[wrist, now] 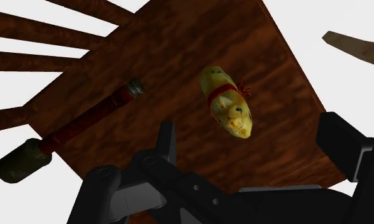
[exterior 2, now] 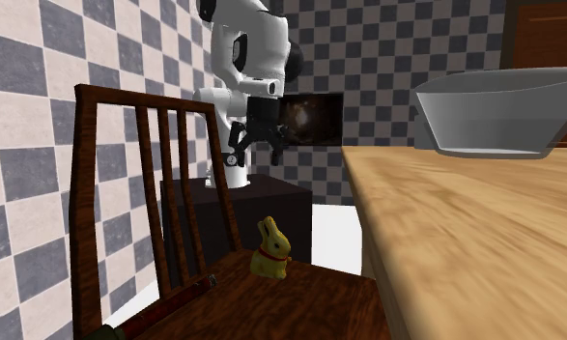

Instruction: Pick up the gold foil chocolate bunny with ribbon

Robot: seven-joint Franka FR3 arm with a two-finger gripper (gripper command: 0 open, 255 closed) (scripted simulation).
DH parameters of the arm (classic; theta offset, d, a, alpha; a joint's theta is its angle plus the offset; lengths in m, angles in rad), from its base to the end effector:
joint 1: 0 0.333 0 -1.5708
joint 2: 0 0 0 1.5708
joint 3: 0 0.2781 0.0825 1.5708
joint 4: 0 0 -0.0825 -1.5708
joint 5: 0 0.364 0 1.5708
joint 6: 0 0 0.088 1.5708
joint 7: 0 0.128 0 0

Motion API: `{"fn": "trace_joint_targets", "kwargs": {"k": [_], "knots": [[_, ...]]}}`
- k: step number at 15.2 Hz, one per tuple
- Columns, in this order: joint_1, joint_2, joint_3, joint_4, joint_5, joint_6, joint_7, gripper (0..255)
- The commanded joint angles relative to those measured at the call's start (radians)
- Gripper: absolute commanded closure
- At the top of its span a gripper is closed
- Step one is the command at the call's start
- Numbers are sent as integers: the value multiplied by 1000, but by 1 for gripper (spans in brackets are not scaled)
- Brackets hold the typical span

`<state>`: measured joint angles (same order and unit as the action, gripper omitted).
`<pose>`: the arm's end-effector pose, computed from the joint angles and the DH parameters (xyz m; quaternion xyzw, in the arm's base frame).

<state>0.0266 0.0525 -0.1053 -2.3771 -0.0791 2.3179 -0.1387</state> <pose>0.4688 -0.0401 0.2479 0.9963 0.0583 -0.0587 0.0240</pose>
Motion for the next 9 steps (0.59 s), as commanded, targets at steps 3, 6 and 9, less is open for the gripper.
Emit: {"fn": "trace_joint_targets", "kwargs": {"k": [3,6,9], "knots": [[-3,152,7,48,21,74,-51,0],[-8,270,18,102,34,116,-86,0],[-13,349,27,138,40,147,-103,0]]}}
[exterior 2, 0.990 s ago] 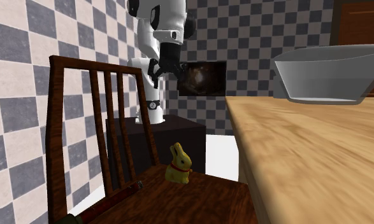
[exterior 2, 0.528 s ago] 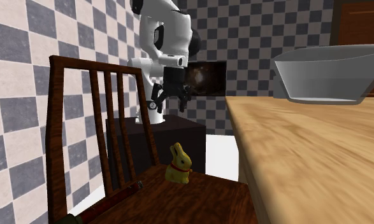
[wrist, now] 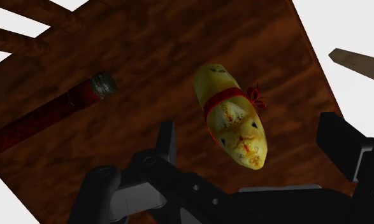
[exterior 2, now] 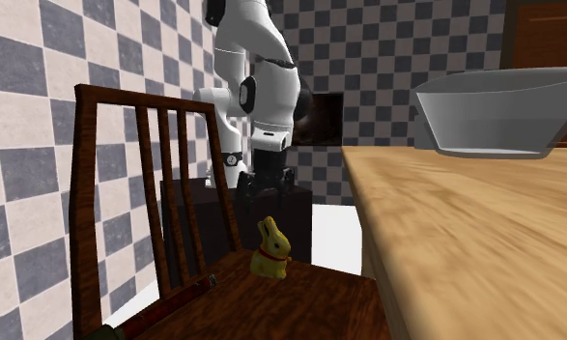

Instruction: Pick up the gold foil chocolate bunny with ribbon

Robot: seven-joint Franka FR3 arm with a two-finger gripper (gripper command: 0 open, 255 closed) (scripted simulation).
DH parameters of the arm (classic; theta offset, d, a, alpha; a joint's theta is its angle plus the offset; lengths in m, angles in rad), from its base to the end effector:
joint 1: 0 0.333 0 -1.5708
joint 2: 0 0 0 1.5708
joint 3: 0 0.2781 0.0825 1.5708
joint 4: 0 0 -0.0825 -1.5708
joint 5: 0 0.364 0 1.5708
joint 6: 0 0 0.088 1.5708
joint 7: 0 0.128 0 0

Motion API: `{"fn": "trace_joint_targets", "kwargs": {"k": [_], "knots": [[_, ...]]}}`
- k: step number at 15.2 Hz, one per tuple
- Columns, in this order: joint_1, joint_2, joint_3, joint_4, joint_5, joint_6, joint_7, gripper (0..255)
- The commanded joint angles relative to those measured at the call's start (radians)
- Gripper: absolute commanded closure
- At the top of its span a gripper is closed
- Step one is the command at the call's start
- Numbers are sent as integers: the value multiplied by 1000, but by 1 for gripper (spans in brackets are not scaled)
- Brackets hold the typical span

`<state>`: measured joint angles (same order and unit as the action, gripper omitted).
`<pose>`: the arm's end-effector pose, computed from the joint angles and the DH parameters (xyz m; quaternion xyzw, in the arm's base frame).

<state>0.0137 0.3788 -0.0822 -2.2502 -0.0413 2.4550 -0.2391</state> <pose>0.4933 -0.0373 0.1435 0.9905 0.1034 -0.0896 0.0135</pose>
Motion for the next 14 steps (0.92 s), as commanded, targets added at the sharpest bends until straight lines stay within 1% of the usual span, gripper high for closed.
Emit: {"fn": "trace_joint_targets", "kwargs": {"k": [1,6,8,9,14], "knots": [[0,36,4,12,3,21,-3,0],[-3,100,7,24,7,73,-3,0],[-3,108,7,26,7,79,-3,0],[-3,110,7,28,7,79,-3,255],[-3,111,7,29,7,78,-3,255]]}}
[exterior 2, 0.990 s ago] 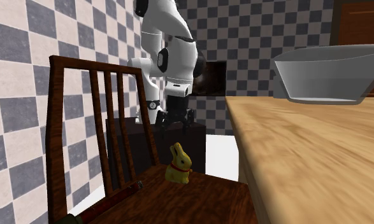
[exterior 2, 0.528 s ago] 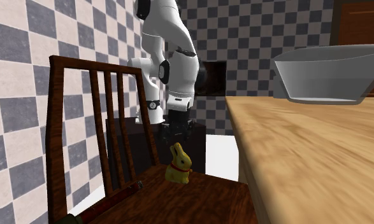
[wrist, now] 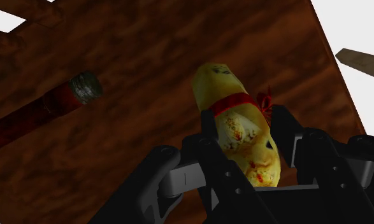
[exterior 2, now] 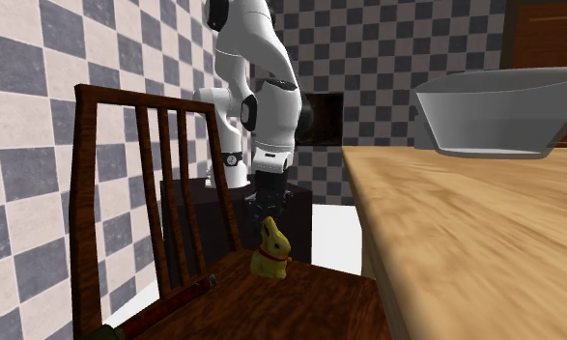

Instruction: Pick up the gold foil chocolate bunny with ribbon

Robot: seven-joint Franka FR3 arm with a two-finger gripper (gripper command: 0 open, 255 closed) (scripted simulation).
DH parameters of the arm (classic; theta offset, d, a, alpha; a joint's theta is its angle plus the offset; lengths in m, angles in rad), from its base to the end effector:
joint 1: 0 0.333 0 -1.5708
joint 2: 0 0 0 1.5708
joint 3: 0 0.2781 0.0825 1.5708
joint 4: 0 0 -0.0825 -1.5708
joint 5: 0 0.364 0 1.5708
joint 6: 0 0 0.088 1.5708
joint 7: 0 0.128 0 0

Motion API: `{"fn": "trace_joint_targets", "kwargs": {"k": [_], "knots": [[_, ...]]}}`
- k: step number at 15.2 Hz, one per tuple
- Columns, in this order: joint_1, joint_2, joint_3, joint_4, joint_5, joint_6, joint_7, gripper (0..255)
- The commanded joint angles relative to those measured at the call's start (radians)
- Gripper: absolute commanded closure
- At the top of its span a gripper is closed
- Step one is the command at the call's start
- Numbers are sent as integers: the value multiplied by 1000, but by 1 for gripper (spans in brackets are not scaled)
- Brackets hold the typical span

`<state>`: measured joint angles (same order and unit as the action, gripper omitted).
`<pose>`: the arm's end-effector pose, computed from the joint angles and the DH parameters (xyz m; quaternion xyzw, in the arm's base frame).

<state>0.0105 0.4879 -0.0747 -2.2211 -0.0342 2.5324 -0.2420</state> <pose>0.4939 -0.0355 0.1033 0.9901 0.1059 -0.0907 0.0126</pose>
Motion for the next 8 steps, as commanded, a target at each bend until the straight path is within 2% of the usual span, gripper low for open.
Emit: {"fn": "trace_joint_targets", "kwargs": {"k": [1,8], "knots": [[0,1,0,0,0,1,0,255],[2,-53,-3,-14,-3,-40,0,255]]}}
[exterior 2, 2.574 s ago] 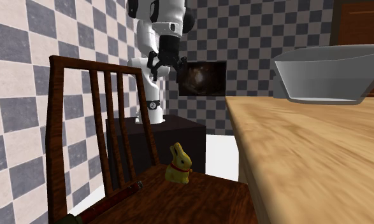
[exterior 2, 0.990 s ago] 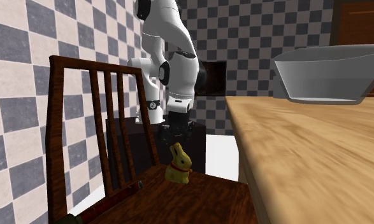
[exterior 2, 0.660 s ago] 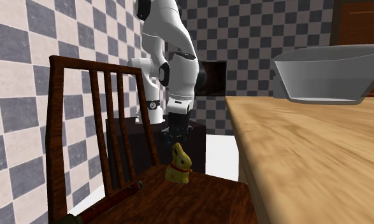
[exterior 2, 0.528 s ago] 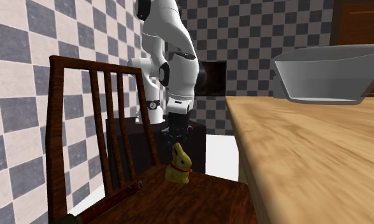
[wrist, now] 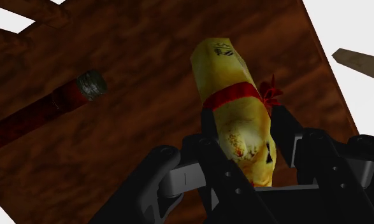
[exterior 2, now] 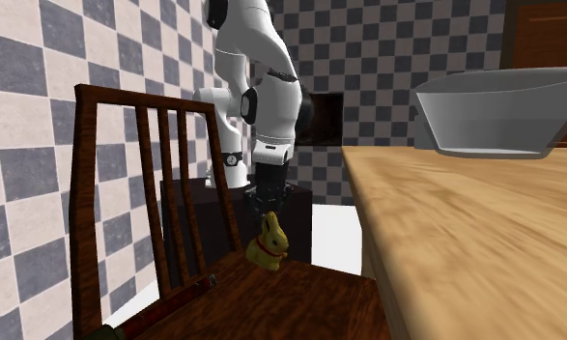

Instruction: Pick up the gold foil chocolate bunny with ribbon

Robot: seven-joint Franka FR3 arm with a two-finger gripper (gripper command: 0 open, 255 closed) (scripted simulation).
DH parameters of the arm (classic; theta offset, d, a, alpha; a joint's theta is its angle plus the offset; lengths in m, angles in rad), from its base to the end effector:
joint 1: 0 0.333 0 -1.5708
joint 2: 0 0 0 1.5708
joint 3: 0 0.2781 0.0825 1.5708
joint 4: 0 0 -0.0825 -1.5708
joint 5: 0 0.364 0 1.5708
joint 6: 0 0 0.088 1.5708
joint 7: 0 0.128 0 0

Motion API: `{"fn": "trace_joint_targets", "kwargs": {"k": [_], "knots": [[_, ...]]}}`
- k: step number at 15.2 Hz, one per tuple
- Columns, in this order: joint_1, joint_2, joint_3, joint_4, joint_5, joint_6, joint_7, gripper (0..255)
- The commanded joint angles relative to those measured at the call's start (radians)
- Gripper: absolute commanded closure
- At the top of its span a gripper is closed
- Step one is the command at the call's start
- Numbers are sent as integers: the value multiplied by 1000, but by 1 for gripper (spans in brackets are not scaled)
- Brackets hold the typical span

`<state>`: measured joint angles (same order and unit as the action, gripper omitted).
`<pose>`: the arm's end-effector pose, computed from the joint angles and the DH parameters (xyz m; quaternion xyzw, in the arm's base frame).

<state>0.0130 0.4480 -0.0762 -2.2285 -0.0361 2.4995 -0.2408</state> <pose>0.4950 -0.0349 0.1188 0.9901 0.1059 -0.0909 0.0126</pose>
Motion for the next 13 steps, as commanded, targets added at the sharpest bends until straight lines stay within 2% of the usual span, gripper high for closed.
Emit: {"fn": "trace_joint_targets", "kwargs": {"k": [1,13], "knots": [[0,-26,-2,-8,-2,-18,-1,255],[4,-149,-6,-17,-9,-132,-1,255]]}}
